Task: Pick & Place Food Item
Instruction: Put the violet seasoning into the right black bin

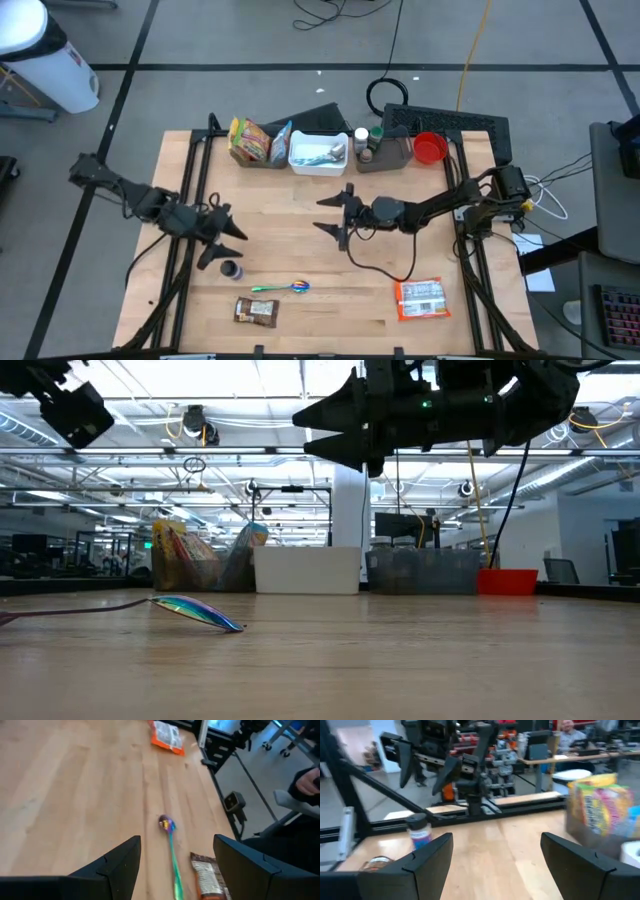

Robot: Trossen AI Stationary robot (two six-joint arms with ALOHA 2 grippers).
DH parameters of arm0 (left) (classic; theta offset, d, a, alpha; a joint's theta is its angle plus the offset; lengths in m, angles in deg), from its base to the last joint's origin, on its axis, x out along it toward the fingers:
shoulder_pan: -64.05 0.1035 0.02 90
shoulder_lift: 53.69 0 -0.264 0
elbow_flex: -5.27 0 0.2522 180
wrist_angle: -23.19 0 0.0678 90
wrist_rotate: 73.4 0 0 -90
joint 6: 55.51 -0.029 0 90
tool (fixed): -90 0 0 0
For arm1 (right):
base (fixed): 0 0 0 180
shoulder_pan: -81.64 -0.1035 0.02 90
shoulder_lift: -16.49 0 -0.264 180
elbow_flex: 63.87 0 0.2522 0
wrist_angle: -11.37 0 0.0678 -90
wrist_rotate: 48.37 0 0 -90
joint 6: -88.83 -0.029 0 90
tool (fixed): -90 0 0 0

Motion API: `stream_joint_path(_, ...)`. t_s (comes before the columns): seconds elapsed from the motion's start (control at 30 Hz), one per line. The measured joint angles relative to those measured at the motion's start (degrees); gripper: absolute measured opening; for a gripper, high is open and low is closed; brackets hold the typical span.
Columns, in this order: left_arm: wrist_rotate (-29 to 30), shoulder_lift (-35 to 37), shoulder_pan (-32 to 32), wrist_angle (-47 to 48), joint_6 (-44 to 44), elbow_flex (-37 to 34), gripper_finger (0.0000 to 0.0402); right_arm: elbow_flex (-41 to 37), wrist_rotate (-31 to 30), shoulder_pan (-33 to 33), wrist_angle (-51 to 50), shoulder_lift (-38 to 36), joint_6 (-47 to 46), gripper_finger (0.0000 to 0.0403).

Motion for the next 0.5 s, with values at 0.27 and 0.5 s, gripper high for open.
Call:
stream_joint_path(0.27, 7.6, -7.2, -10.3, 0.7, 6.8, 2.6, 0.0255, 0.7, 4.3, -1.5, 8.2, 6.0, 1.0, 0.0293)
stream_joint_path(0.5, 17.1, -11.0, -17.7, 6.7, 13.5, 8.2, 0.0255, 3.7, 6.5, -0.9, 7.7, 9.3, 4.4, 0.0293)
